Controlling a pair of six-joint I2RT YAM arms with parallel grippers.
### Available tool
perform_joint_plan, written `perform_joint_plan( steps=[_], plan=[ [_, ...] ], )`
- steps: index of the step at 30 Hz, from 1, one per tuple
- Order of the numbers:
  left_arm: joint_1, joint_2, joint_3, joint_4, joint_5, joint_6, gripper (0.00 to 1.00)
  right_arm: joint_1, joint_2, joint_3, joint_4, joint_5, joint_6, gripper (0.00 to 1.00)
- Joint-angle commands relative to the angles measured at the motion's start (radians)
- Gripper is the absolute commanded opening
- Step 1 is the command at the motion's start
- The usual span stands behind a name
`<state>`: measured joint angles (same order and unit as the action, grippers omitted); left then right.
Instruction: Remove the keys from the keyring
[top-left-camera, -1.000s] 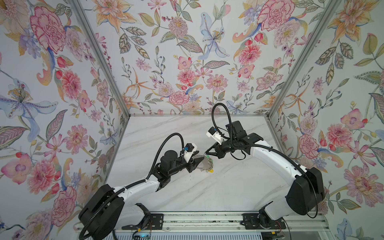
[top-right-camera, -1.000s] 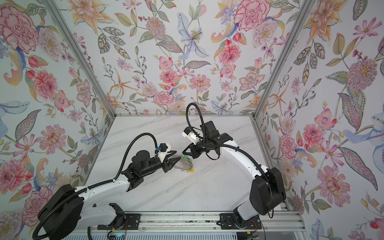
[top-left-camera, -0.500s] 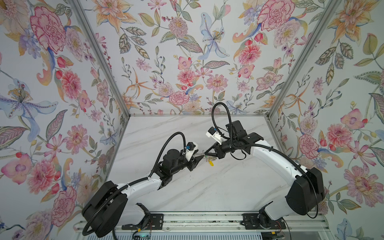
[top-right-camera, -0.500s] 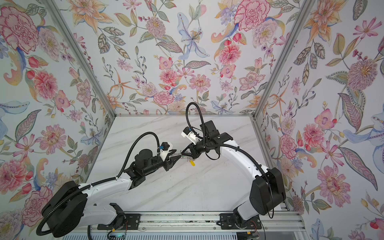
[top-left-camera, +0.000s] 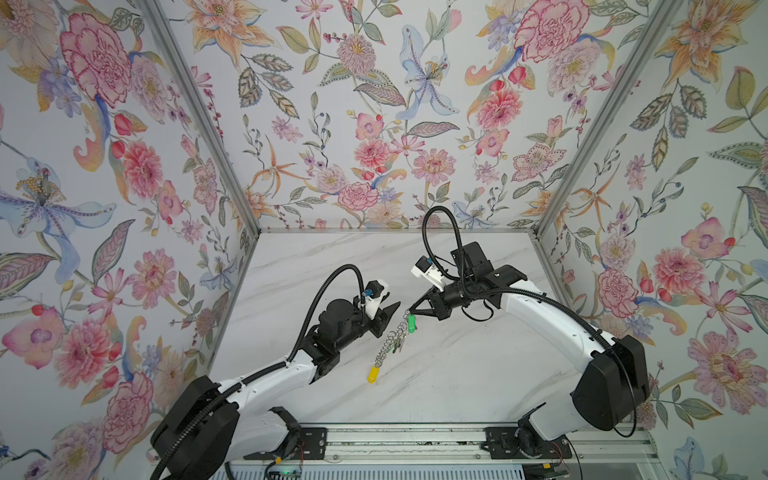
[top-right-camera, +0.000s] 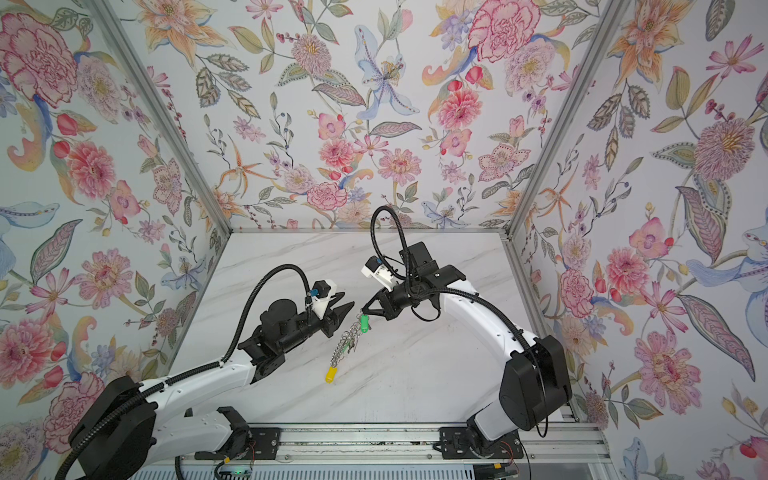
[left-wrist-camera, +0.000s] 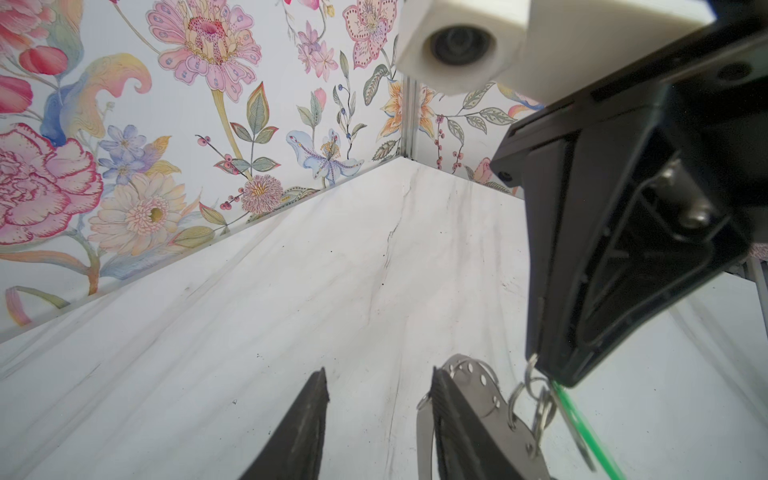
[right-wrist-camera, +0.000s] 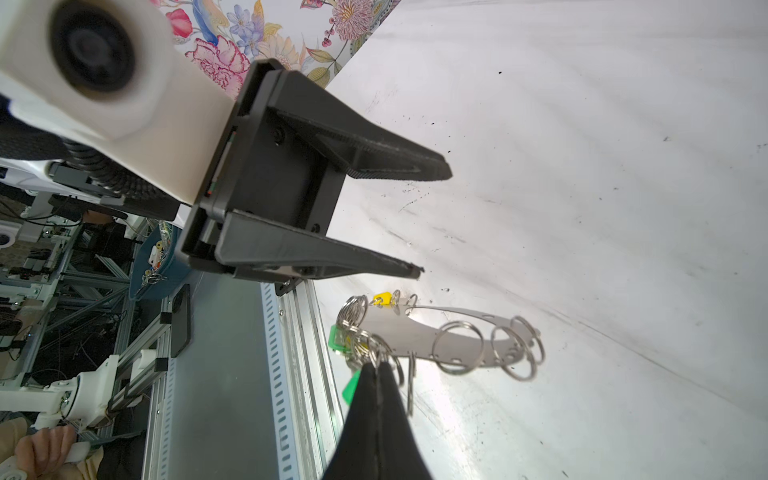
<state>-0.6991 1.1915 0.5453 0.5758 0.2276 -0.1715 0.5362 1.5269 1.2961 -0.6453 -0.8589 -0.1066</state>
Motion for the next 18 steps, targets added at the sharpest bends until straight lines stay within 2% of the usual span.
perform_joint_plan(
  steps=[1,7,18],
  plan=[
    [-0.004,-0.055,-0.020,-0.004,-0.006,0.013,0.44,-0.012,-0.014,0.031,-0.022,-0.036,-0.033,0.00],
    [-0.003,-0.070,-0.047,0.023,0.092,-0.023,0.45,-0.012,-0.008,0.041,-0.024,-0.047,-0.036,0.00],
    [-0.008,-0.009,-0.066,0.120,0.174,-0.084,0.44,-0.012,-0.005,0.052,-0.024,-0.064,-0.033,0.00]
  ],
)
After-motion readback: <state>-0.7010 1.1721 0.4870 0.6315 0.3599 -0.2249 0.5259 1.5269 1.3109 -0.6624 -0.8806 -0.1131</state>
